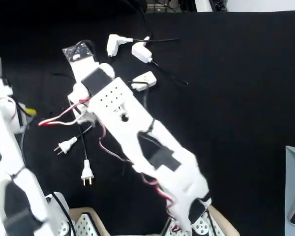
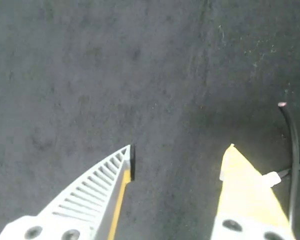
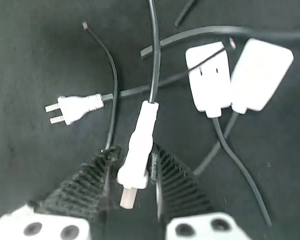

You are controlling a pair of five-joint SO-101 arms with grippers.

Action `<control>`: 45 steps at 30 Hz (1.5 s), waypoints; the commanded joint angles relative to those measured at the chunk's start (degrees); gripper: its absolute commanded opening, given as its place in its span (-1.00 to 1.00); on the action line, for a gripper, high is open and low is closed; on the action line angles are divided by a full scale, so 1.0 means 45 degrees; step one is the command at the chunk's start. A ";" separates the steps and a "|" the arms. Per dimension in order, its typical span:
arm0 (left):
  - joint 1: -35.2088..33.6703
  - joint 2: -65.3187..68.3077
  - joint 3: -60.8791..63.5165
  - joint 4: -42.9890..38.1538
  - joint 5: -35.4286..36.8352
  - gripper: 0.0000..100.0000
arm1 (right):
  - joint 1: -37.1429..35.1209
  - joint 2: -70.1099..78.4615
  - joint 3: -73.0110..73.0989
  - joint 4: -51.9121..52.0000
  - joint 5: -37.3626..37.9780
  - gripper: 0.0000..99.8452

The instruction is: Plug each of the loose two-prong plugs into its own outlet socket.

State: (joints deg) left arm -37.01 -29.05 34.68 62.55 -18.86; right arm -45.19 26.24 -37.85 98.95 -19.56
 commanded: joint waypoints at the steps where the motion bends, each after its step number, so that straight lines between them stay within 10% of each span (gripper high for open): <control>1: -0.0147 -0.1856 0.1846 -0.1094 -0.0117 -0.42 | -0.0195 -0.2784 0.2002 -0.0313 0.0098 -0.98; 18: -0.0049 -0.3634 0.5402 -0.1915 -0.0020 -0.43 | 0.0293 -0.9582 1.7241 -0.7893 0.1465 -0.98; 45: 0.1416 -0.3595 0.7179 -0.1934 0.1328 -0.42 | -0.0664 -0.4718 1.5326 -0.9612 0.1114 -0.79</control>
State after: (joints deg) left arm -30.51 -44.09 67.12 54.64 -13.41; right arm -47.38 4.70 34.86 54.29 -13.23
